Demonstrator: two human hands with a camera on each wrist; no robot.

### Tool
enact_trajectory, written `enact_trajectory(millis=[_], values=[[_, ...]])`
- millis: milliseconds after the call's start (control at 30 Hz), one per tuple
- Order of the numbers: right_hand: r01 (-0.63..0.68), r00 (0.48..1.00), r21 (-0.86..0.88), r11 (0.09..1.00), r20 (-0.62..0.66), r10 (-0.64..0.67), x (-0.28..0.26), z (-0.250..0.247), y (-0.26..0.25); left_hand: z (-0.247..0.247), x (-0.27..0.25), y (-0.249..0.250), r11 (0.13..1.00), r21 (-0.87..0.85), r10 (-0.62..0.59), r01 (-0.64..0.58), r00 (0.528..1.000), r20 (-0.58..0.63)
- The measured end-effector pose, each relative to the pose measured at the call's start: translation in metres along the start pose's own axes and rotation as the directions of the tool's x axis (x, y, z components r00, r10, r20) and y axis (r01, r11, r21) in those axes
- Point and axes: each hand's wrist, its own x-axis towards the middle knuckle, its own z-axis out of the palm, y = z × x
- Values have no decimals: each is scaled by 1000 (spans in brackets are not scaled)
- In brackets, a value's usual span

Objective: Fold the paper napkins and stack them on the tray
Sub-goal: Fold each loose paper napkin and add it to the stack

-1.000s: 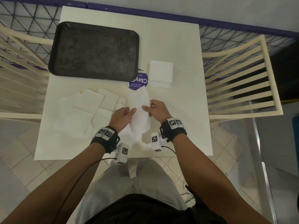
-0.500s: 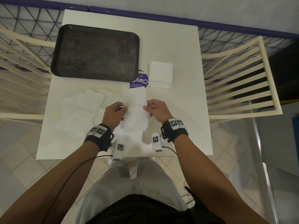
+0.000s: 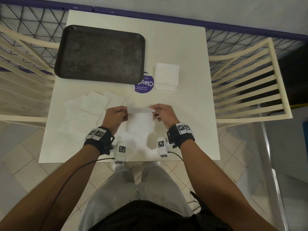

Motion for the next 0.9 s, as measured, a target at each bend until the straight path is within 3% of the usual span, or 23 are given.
enact_trajectory(millis=[100,300,600,700,800,900], values=[[-12,1000,49,999,-8,12,-3,0,-3,0,-1,0,1000,-3,-3,3,1000,12],[83,997,-5,997,-8,-83,-2,2,-2,3,1,1,998,-50,-47,45,998,-35],[148,989,-70,986,-5,-149,2,6,-5,-1,11,-7,981,191,39,-26,997,-64],[169,985,-234,957,-4,-175,3,8,-6,-2,11,-5,958,280,83,-65,995,-54],[218,970,-521,825,19,-244,3,16,-10,-1,11,-4,895,423,163,-142,986,-15],[271,947,-645,715,45,-318,3,28,-17,3,8,-4,796,551,266,-251,962,54]])
